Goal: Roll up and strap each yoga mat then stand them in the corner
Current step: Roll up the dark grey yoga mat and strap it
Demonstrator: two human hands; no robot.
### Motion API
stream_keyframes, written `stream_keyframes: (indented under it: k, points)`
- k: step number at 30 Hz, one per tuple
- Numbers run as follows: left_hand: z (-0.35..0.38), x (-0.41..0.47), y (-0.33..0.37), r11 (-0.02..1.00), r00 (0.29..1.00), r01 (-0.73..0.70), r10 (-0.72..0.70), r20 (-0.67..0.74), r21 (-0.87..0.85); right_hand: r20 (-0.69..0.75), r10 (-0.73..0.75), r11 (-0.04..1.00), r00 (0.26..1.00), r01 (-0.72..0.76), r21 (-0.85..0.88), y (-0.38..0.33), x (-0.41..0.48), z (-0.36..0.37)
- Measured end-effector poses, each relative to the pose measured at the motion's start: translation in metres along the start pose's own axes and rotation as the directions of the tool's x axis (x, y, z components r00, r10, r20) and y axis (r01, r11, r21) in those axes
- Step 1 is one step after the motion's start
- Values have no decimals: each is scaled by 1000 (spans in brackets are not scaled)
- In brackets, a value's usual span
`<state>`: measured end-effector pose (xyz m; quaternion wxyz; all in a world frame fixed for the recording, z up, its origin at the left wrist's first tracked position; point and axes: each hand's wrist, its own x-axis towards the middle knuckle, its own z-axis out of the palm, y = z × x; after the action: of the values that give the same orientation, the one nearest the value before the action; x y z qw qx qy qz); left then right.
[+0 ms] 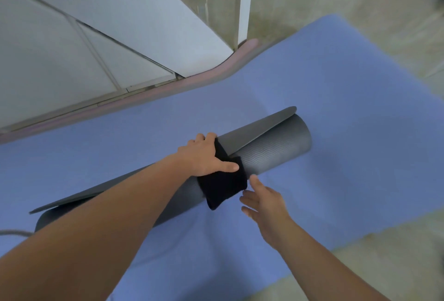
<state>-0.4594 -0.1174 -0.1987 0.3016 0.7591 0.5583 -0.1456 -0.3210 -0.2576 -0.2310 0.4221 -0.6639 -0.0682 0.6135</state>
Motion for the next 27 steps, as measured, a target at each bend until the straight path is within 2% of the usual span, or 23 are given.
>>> stream_keyframes:
  k: [2,5,7,10,13,15,18,21,24,27]
  points:
    - [-3,1,8,999,999,-46,46,-7,13,66,28,994,997,-34,100,-10,6,5]
    - [-3,9,38,990,987,-142,143,-76,20,103,-6,978,995,-15,207,-28,21,7]
    - [-1,17,60,989,985,-147,144,-94,-26,62,9,964,998,-25,265,-36,33,6]
    - [4,20,71,992,984,-123,127,-122,35,-20,33,954,999,-26,299,-40,36,6]
    - [-13,5,61,984,973,-165,172,-153,62,-12,35,927,999,-28,375,-55,14,6]
    - [-40,-19,54,982,967,-189,184,-178,-13,42,46,912,998,-59,406,-76,-8,8]
    - [-94,-70,43,953,961,-210,159,-228,-218,88,59,895,994,-92,436,-119,-59,29]
    - [-154,-133,28,889,968,-188,96,-231,-417,107,37,925,994,-74,373,-164,-121,64]
    - [-212,-204,10,785,977,-150,26,-210,-601,208,34,976,977,-77,205,-206,-185,102]
    - [-266,-276,-13,456,991,-64,-77,-111,-888,285,78,996,955,-89,26,-240,-246,136]
